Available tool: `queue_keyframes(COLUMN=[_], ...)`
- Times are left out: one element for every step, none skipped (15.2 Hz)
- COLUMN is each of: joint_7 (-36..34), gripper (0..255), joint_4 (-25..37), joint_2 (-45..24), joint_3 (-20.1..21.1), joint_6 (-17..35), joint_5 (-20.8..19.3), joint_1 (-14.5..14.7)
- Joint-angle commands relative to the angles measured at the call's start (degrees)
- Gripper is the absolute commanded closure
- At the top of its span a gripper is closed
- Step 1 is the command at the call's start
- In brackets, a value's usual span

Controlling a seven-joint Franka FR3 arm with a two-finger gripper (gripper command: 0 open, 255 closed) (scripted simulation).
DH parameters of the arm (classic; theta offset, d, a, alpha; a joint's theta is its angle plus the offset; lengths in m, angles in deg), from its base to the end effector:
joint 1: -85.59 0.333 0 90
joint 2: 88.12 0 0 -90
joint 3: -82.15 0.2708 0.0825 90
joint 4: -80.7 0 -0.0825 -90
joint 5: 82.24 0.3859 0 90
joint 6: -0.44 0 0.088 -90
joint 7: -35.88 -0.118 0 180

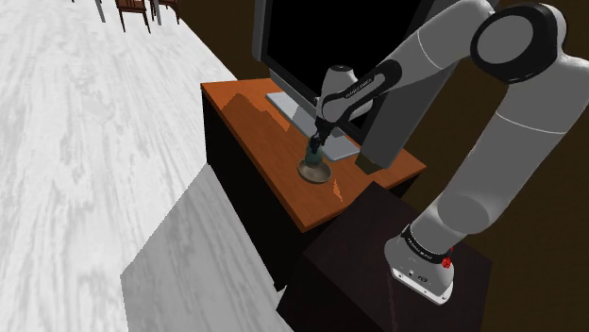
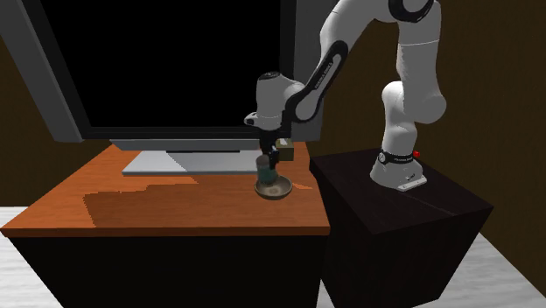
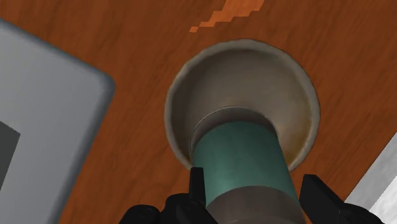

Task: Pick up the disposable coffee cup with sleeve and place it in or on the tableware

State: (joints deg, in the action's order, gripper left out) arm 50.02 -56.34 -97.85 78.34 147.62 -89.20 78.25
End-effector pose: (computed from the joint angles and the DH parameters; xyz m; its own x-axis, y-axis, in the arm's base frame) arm 0.4870 -0.0959 0.1911 0.9880 0.1538 -0.0161 0.1546 -0.9851 0.0760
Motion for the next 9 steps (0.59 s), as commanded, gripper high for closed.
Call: queue_keyframes(joint_7=[0.64,0.96,1.28,1.41,1.31,1.21,1.1,0.99,0.88], gripper=[255,255,255,255,255,255,255,255,255], joint_4=[-4.85,-7.19,-9.51,-10.42,-10.47,-10.5,-10.52,-10.52,-10.51], joint_2=[3.22,4.89,6.57,7.25,6.44,5.62,4.79,3.95,3.1], joint_3=[-0.6,-0.93,-1.28,-1.43,-1.45,-1.46,-1.48,-1.5,-1.53], joint_6=[1.78,2.49,3.16,3.41,4.26,5.11,5.96,6.8,7.64], joint_5=[-0.56,-0.9,-1.29,-1.45,-1.53,-1.6,-1.68,-1.76,-1.84], joint_1=[-0.6,-0.91,-1.25,-1.4,-1.41,-1.42,-1.43,-1.43,-1.44])
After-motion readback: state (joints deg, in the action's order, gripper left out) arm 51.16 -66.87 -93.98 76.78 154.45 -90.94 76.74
